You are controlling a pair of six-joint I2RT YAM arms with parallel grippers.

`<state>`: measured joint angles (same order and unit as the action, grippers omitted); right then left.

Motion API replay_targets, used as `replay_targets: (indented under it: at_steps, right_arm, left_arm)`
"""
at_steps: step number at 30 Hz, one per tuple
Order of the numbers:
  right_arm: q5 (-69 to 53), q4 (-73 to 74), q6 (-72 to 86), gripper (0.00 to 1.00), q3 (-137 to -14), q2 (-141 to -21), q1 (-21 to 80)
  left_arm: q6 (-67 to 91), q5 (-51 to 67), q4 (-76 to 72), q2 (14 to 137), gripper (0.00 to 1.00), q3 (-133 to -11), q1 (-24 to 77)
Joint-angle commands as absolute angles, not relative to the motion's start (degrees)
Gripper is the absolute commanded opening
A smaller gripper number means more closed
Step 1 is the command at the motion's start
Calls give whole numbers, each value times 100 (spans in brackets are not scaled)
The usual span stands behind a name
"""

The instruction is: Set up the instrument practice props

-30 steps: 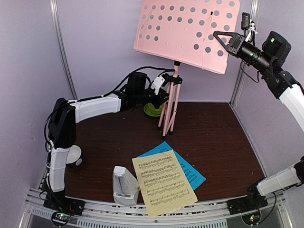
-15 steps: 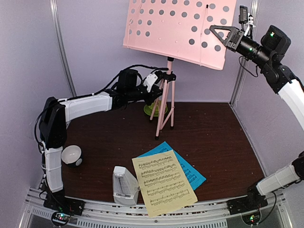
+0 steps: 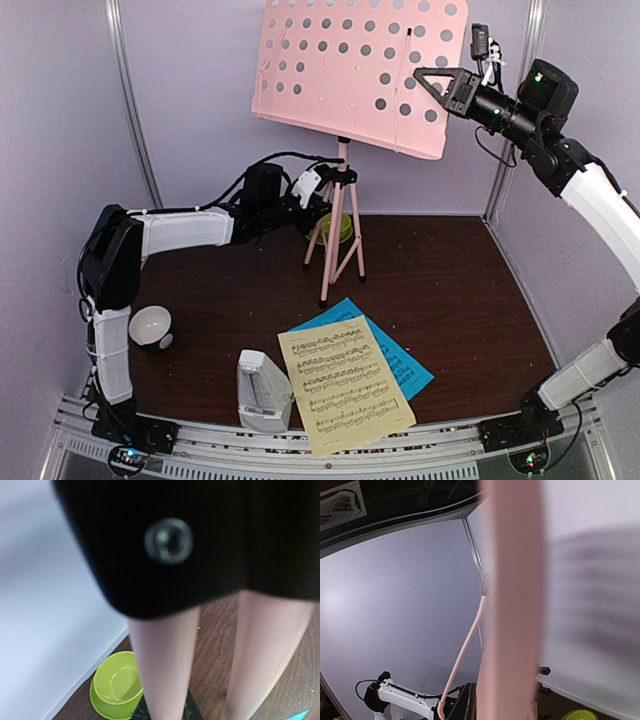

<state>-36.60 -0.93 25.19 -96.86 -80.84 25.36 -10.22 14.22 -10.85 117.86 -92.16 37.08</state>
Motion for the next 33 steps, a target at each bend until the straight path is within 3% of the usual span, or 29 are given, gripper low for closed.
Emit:
replay_targets:
  at_steps: [1,6,13,15,18,26,33]
  right_arm:
    - [-3885,-989,2426,20,-9486,-7625,2656]
    - [-3704,-1003,2380,38,-9150,-7404,2654]
    - [-3573,-882,2368,73,-8952,-7151,2654]
    - [-3495,-809,2350,87,-8911,-7063,2655]
    - [-3342,-635,2294,98,-8821,-6848,2651]
    - [-2126,-101,2504,99,-7448,-5599,2541]
    - [-1068,274,3188,90,-5561,-4597,2412]
  left_arm:
    - [-1494,934,-1222,11735,0,-9187,3595]
    - [-1526,1094,-1290,11642,0,-9063,3595]
    - [-1564,1149,-1289,11593,0,-8911,3588]
    - [-1543,1118,-1277,11589,0,-8882,3586]
    - [-1408,1103,-1285,11577,0,-8839,3557]
    - [-1148,1090,-1347,11560,0,-8862,3499]
    - [-966,886,-1158,11550,0,-8999,3500]
